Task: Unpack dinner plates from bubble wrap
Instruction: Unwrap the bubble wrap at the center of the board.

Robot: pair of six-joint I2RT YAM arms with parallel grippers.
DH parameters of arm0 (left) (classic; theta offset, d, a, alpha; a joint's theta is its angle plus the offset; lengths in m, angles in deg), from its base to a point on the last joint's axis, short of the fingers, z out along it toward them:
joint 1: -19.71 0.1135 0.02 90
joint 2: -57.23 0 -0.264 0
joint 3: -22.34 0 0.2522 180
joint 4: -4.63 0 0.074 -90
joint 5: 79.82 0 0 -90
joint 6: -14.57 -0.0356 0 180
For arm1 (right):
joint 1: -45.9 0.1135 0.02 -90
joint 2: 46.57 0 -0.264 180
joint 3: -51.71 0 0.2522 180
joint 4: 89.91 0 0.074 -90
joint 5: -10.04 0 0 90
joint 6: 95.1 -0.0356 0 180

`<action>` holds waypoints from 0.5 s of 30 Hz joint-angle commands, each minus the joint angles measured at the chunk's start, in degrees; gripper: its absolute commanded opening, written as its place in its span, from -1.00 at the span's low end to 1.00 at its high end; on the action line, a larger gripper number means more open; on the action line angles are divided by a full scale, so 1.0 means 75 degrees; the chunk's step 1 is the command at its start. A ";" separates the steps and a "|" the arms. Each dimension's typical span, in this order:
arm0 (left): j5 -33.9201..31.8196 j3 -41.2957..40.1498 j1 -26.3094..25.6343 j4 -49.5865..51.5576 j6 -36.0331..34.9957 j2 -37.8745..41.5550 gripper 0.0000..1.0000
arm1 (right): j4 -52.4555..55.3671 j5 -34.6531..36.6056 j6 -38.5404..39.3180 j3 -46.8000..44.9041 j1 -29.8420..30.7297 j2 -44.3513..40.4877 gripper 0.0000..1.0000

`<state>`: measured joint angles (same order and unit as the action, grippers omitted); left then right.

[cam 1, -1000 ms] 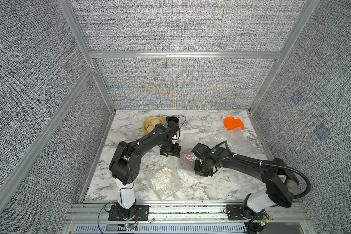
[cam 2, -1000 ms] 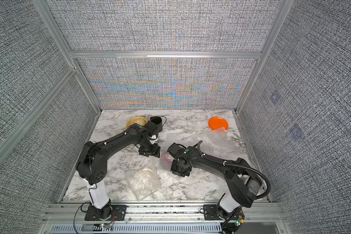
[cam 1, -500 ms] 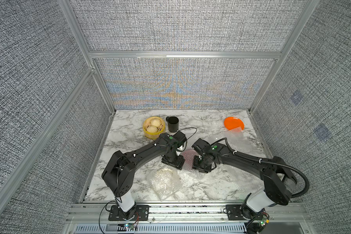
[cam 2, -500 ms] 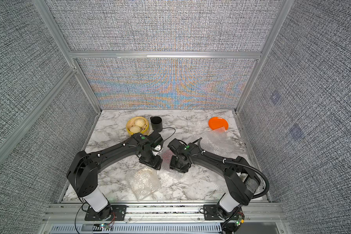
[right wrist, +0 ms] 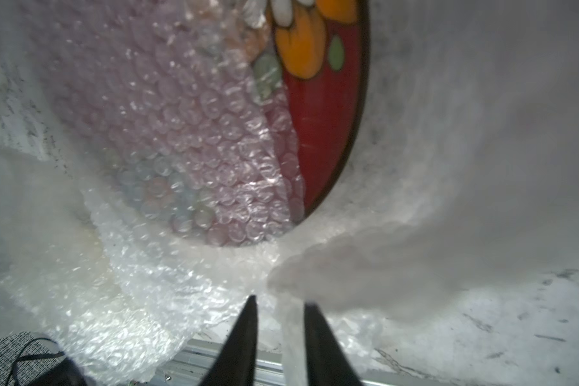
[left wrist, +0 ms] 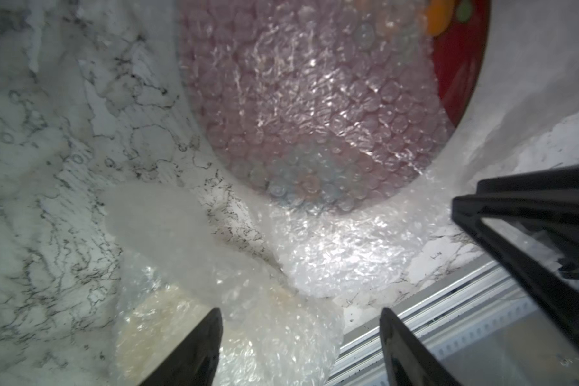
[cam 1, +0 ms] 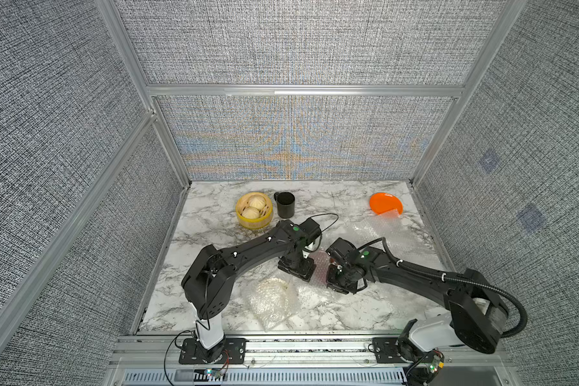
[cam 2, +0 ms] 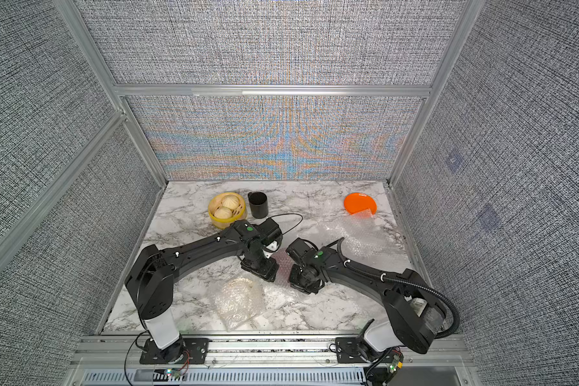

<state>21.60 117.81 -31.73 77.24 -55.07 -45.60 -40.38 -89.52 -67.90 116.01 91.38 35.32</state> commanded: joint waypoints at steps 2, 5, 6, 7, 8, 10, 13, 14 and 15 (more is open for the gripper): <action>0.0008 0.0080 -0.0087 0.0325 -0.0089 0.0295 0.47 | -0.0022 0.0053 -0.0478 -0.0124 -0.0104 -0.0477 -0.04; -0.0195 -0.0004 -0.0234 0.0369 -0.0326 0.0386 0.47 | 0.0083 -0.0001 -0.0623 -0.0381 -0.0378 -0.0879 0.01; -0.0225 -0.0040 -0.0291 0.0368 -0.0422 0.0366 0.48 | 0.0154 -0.0052 -0.0636 -0.0446 -0.0481 -0.0961 0.02; -0.0275 -0.0064 -0.0350 0.0348 -0.0506 0.0358 0.48 | 0.0210 -0.0121 -0.0620 -0.0476 -0.0583 -0.1029 0.02; -0.0358 -0.0089 -0.0421 0.0323 -0.0576 0.0349 0.47 | 0.0262 -0.0175 -0.0591 -0.0502 -0.0693 -0.1076 0.03; -0.0455 -0.0137 -0.0477 0.0264 -0.0648 0.0314 0.47 | 0.0299 -0.0252 -0.0479 -0.0459 -0.0859 -0.1106 0.04; -0.0458 -0.0105 -0.0477 0.0228 -0.0671 0.0228 0.47 | 0.0508 -0.0430 -0.0148 -0.0108 -0.1101 -0.0872 0.14; -0.0472 -0.0071 -0.0477 0.0228 -0.0665 0.0170 0.47 | 0.0729 -0.0377 -0.0002 0.0119 -0.1154 -0.0704 0.19; -0.0533 -0.0019 -0.0477 0.0233 -0.0657 0.0110 0.47 | 0.0931 -0.0333 0.0131 0.0337 -0.1198 -0.0532 0.22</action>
<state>18.98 117.05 -35.27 78.69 -59.01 -44.02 -37.11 -91.64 -70.13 115.90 83.00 29.49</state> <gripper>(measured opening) 0.735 0.603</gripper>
